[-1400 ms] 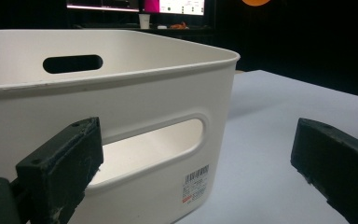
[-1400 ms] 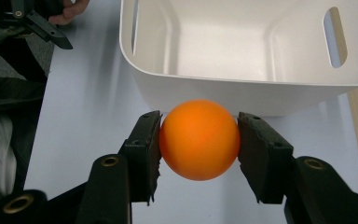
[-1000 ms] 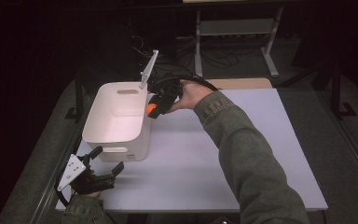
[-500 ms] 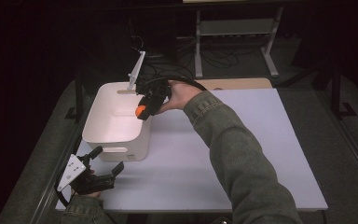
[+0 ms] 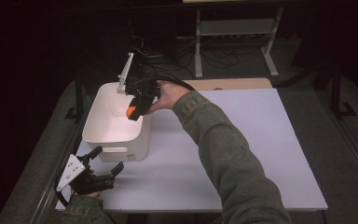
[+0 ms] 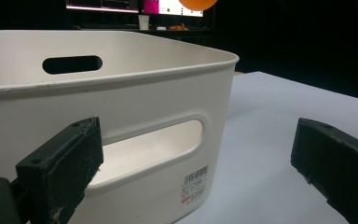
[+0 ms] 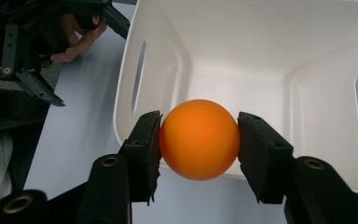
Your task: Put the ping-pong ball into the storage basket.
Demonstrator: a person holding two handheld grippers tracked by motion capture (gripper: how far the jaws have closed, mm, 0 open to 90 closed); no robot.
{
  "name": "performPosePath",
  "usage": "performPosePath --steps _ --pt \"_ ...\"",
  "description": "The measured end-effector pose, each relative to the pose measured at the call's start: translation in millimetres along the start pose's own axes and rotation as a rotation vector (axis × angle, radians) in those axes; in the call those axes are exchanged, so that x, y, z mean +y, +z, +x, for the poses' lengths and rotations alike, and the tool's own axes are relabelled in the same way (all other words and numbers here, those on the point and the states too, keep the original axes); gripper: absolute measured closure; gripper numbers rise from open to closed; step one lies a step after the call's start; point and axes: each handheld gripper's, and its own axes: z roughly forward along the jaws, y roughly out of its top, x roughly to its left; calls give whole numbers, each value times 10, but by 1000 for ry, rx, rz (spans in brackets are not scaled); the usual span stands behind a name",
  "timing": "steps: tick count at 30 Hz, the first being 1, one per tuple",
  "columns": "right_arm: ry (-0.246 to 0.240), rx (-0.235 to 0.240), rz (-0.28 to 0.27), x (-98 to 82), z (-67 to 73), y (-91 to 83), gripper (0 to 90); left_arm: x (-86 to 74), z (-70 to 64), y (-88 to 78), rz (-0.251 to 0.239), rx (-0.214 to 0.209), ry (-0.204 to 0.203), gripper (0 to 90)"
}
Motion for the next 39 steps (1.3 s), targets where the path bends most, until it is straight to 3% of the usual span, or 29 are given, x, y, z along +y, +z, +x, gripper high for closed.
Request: performPosePath --steps 28,34,39 --pt "-2 46 19 115 -83 359 492 -4 2 -2 5 -6 1 17" --pt "22 39 -2 94 -88 333 348 -4 2 -4 4 -4 1 17" --pt "37 -1 -17 49 -80 281 209 -3 2 -4 4 -3 2 17"
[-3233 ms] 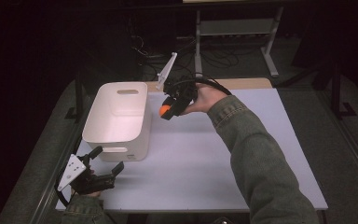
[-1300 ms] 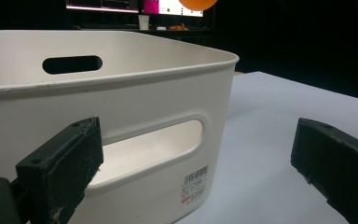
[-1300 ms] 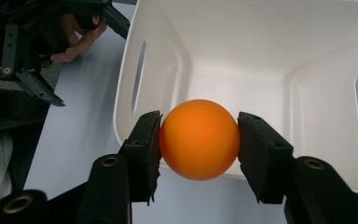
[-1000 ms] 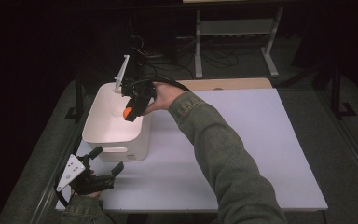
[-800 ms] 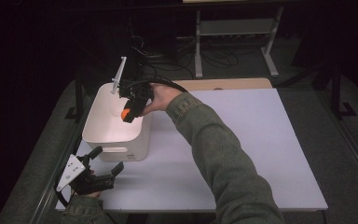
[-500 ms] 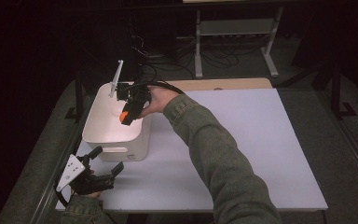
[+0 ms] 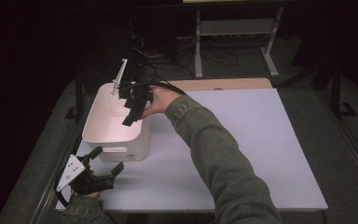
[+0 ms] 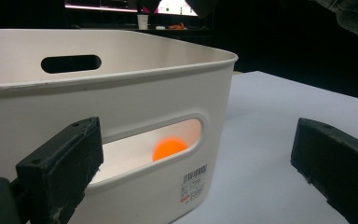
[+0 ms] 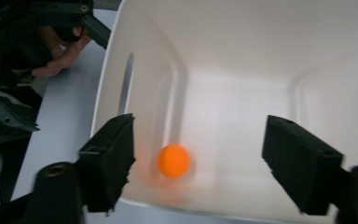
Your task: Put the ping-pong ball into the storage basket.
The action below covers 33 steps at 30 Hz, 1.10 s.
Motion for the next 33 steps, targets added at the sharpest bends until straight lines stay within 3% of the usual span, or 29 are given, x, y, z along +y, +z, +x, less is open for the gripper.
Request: performPosePath --steps 14,23,33 --pt "56 -90 -48 -179 13 -211 2 1 -5 -1 3 1 2 17" --pt "82 -168 -75 -317 38 -335 0 -1 -11 2 5 2 4 18" --pt "108 -171 -84 -504 47 -431 0 -2 -10 3 5 2 2 17"
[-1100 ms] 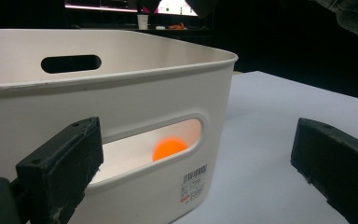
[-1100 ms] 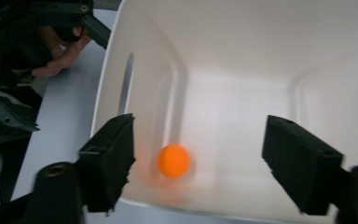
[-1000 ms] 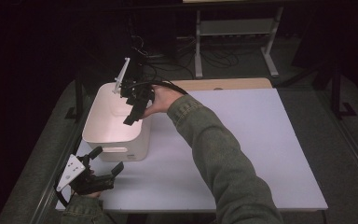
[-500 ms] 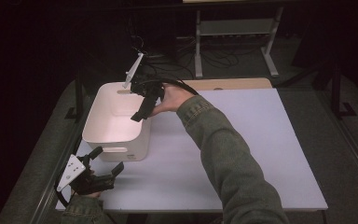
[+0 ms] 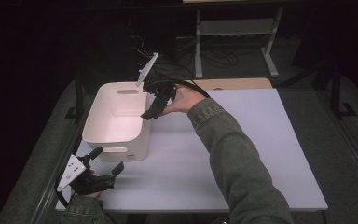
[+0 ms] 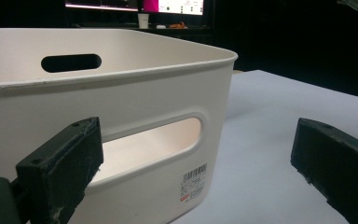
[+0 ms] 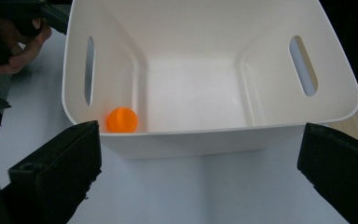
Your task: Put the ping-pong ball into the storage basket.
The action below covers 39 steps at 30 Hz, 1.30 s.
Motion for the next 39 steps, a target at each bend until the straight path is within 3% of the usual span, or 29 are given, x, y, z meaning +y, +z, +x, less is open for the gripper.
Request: performPosePath --steps 39 --pt "128 -56 -74 -732 -22 -428 0 -6 -1 11 9 10 -2 17"
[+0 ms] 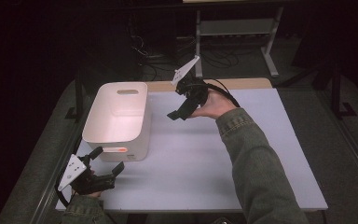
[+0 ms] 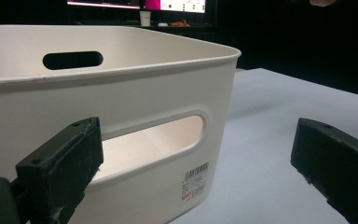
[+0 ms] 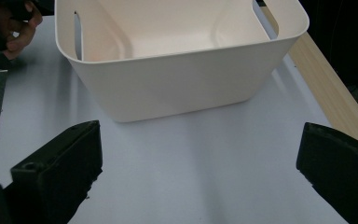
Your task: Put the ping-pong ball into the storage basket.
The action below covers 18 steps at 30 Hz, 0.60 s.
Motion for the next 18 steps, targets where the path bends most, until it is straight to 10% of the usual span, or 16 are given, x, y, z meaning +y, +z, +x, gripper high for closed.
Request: performPosePath --steps 18 --pt "44 -19 -19 -282 -13 -139 0 -1 -1 -3 0 4 1 17"
